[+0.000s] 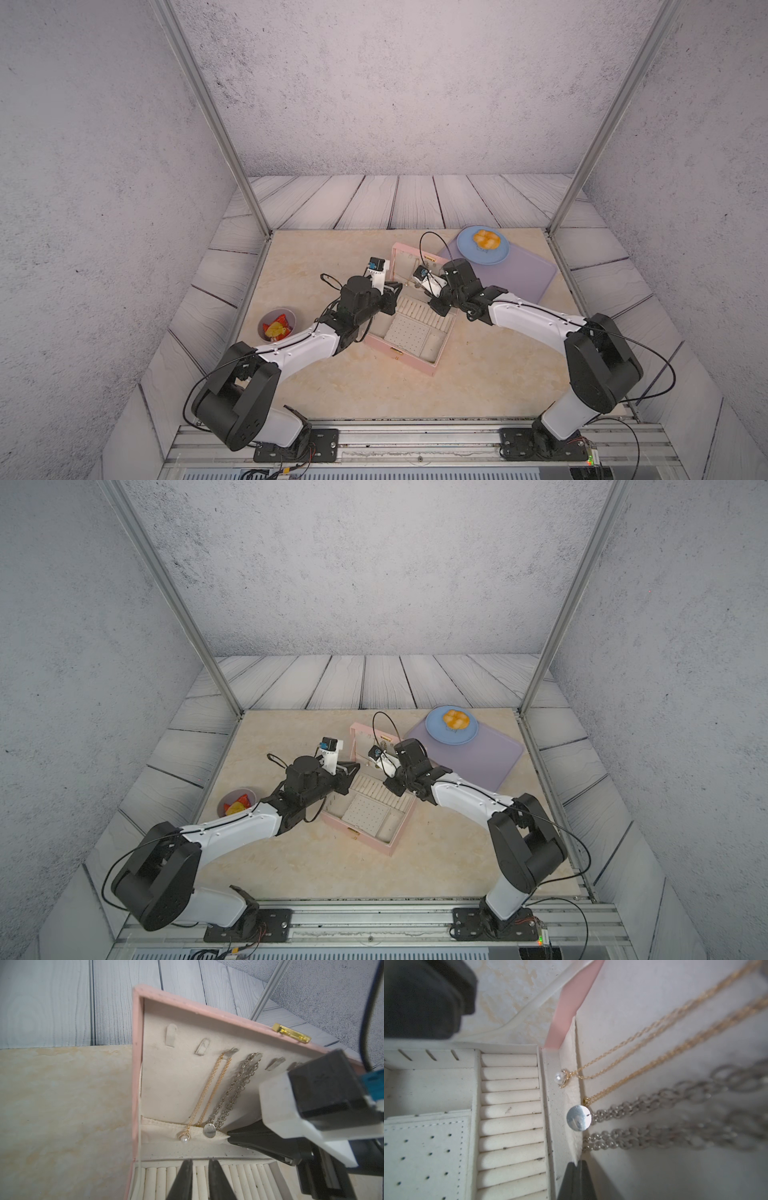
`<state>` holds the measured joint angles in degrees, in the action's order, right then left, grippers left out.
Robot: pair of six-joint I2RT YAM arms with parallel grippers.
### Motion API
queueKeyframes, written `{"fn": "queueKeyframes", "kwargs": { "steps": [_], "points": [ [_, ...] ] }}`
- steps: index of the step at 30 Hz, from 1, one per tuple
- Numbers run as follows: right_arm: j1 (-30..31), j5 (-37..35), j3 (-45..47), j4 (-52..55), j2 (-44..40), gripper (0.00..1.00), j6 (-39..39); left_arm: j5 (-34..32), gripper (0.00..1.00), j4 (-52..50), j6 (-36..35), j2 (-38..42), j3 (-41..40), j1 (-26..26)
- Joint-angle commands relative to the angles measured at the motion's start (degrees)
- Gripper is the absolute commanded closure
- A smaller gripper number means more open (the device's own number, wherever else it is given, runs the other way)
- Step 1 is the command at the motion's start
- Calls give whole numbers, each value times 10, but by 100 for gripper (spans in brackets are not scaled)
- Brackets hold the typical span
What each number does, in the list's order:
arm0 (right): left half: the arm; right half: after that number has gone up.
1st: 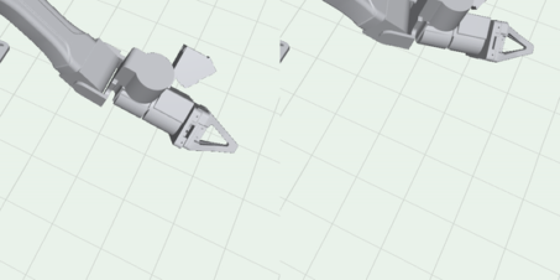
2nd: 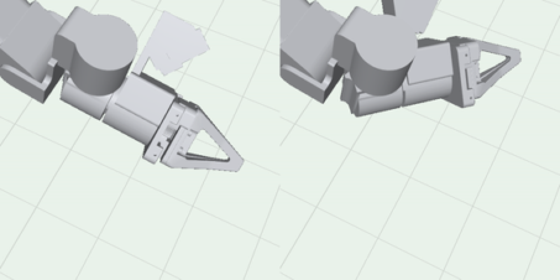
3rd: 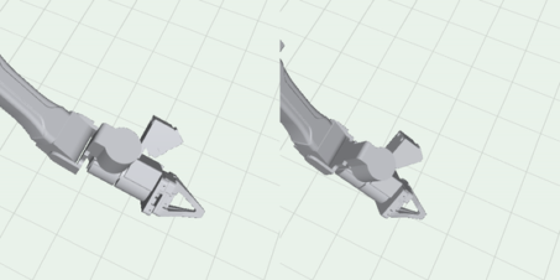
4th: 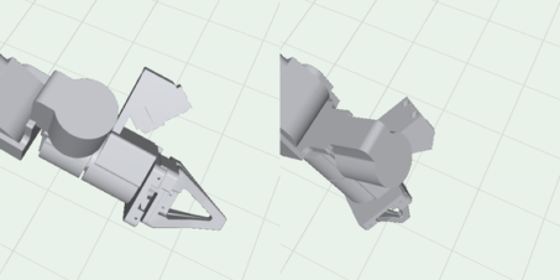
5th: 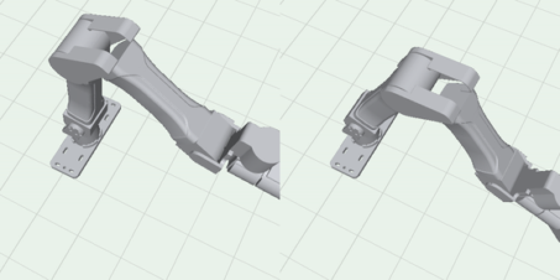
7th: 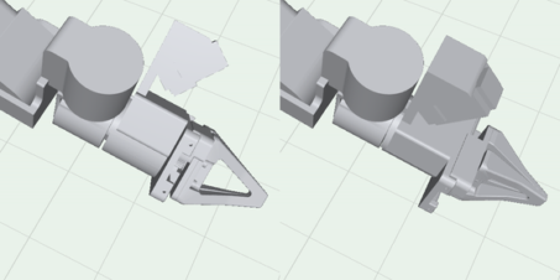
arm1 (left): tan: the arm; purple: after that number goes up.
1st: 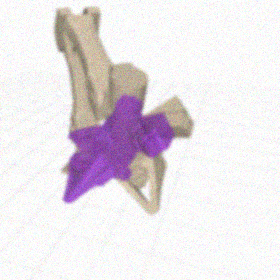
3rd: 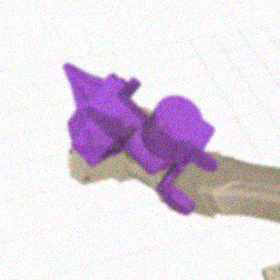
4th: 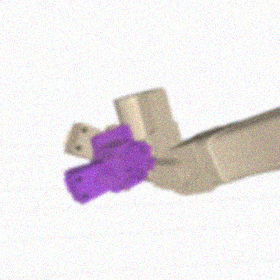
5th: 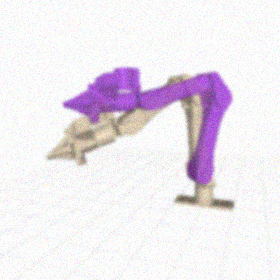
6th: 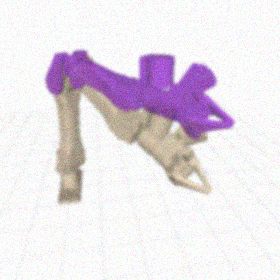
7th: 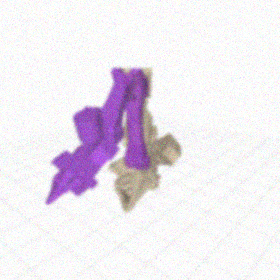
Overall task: Put jewelry chain into jewelry box
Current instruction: Adjust the necklace in the storage slot.
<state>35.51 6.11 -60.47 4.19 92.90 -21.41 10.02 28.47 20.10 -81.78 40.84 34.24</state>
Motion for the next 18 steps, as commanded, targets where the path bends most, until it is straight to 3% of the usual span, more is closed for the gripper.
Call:
{"fn": "queueKeyframes", "kwargs": {
  "steps": [1, 8, 18],
  "points": [
    [3, 14, 3, -49, -42, 93, 7, -4, 78, 2, 7, 2, -10, -2],
    [2, 12, 11, -51, -57, 76, 10, -5, 74, 2, 5, 0, -12, -5],
    [3, 34, 26, -36, -113, 64, 36, -5, 69, -4, -2, 10, -16, -10]
  ]
}}
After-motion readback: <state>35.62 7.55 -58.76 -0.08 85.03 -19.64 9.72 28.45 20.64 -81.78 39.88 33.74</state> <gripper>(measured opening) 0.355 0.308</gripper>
